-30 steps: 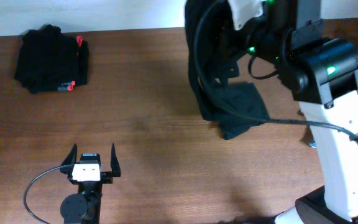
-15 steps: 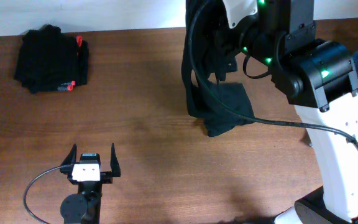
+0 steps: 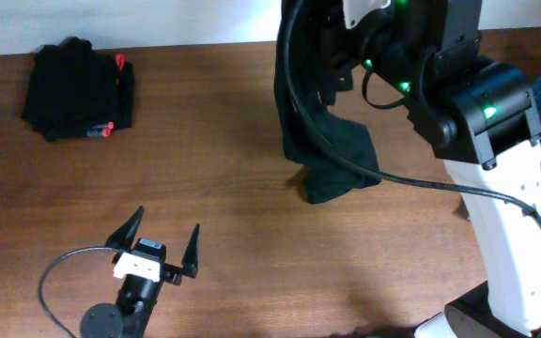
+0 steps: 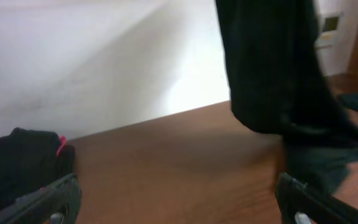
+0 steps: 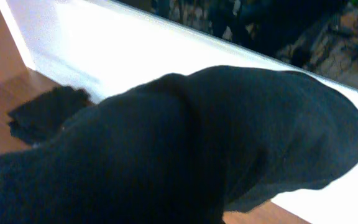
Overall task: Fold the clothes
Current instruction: 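Lift the black trousers with the right gripper toward table center, then grasp the hanging trouser end with the left gripper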
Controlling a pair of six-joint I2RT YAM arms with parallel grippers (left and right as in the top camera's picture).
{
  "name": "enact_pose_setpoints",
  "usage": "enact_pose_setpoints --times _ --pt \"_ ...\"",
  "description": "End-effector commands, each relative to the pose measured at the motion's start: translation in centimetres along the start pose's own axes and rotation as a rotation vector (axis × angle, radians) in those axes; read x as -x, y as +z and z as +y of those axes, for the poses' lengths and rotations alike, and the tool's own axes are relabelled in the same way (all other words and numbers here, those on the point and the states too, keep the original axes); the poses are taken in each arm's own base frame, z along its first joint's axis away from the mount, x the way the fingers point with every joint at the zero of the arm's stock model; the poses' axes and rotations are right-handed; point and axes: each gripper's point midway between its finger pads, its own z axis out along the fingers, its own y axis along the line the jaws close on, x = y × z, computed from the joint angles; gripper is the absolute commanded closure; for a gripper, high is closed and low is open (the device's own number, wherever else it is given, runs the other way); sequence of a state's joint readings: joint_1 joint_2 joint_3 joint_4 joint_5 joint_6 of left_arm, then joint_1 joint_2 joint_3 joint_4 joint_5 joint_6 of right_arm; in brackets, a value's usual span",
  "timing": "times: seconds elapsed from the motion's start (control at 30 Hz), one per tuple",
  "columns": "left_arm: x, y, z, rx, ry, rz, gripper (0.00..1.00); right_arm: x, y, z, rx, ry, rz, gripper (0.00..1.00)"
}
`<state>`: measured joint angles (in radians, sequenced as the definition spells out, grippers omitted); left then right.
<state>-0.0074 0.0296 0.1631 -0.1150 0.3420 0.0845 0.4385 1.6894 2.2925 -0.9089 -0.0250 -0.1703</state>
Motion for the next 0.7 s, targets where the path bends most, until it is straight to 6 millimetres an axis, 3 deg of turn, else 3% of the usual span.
enact_pose_setpoints --times 0.0,0.13,0.23,0.5,0.67 --pt "5.5 -1.1 -1.0 -0.054 0.052 -0.060 0.01 4.3 -3.5 1.7 0.029 0.002 -0.148 0.96" --pt "8.3 -0.7 -0.7 -0.068 0.032 0.019 0.01 5.8 -3.8 3.2 0.054 0.008 -0.207 0.96" --pt "8.3 0.7 -0.7 -0.108 -0.013 0.121 0.01 7.1 -4.3 3.7 0.059 0.043 -0.254 0.96" --pt "3.7 5.3 -4.1 -0.428 -0.180 0.326 0.01 10.8 -7.6 5.0 0.109 0.075 -0.382 0.96" --pt "0.5 7.5 -3.6 -0.439 -0.239 0.420 0.00 12.7 -9.7 6.1 0.164 0.073 -0.457 0.96"
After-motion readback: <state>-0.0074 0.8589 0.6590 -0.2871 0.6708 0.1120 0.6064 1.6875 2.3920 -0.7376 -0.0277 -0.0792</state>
